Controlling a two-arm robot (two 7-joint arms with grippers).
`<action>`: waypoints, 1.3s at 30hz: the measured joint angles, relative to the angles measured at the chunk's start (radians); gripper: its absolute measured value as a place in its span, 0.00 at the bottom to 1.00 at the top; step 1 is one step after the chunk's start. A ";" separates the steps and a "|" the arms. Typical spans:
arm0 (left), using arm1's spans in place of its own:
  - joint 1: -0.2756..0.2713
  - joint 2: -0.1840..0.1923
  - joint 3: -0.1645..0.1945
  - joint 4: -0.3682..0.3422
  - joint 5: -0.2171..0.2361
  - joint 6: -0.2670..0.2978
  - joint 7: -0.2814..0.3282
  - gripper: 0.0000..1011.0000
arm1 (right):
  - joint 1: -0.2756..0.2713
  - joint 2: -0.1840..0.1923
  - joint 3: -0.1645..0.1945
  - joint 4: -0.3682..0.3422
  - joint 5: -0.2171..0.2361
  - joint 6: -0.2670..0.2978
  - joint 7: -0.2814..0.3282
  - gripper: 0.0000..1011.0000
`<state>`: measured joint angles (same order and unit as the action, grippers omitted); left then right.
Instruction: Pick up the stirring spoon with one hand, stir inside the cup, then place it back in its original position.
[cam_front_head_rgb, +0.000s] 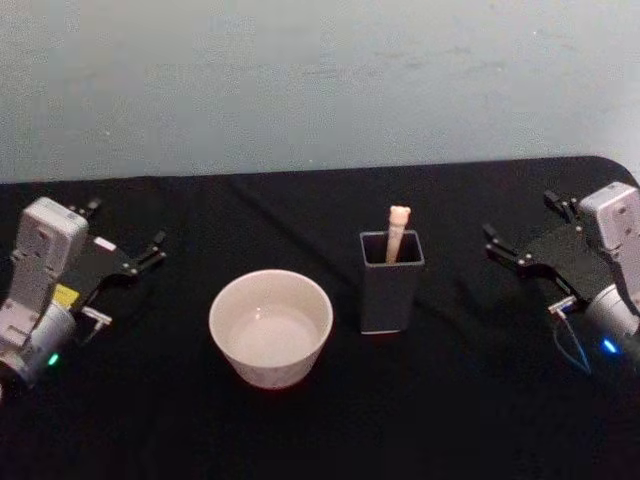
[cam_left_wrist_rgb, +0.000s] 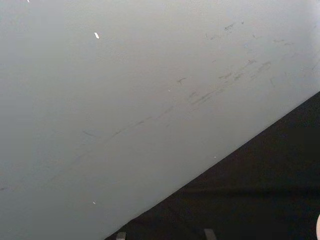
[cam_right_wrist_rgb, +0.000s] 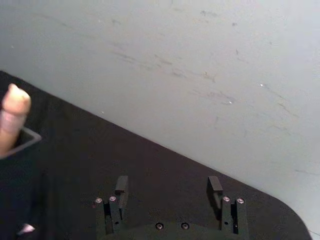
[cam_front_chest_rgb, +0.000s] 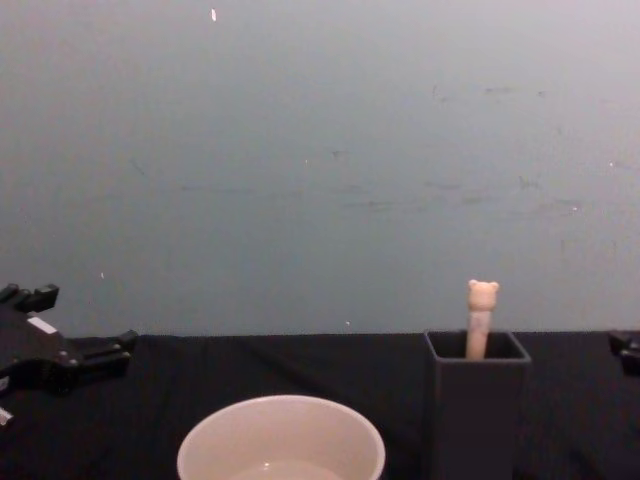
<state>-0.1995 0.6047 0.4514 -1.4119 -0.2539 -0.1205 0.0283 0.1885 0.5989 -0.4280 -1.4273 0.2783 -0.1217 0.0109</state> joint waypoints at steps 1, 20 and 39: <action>0.000 0.000 0.000 0.000 0.000 0.000 0.000 0.99 | -0.002 0.000 0.004 -0.004 0.007 -0.001 0.008 0.99; 0.000 0.000 0.000 0.000 0.000 0.000 0.000 0.99 | -0.030 0.001 0.074 -0.067 0.289 0.023 0.383 0.99; 0.000 0.000 0.000 0.000 0.000 0.000 0.000 0.99 | 0.084 -0.058 0.028 0.047 0.294 0.031 0.616 0.99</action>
<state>-0.1996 0.6047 0.4514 -1.4120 -0.2539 -0.1206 0.0283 0.2721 0.5410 -0.4001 -1.3800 0.5726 -0.0907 0.6269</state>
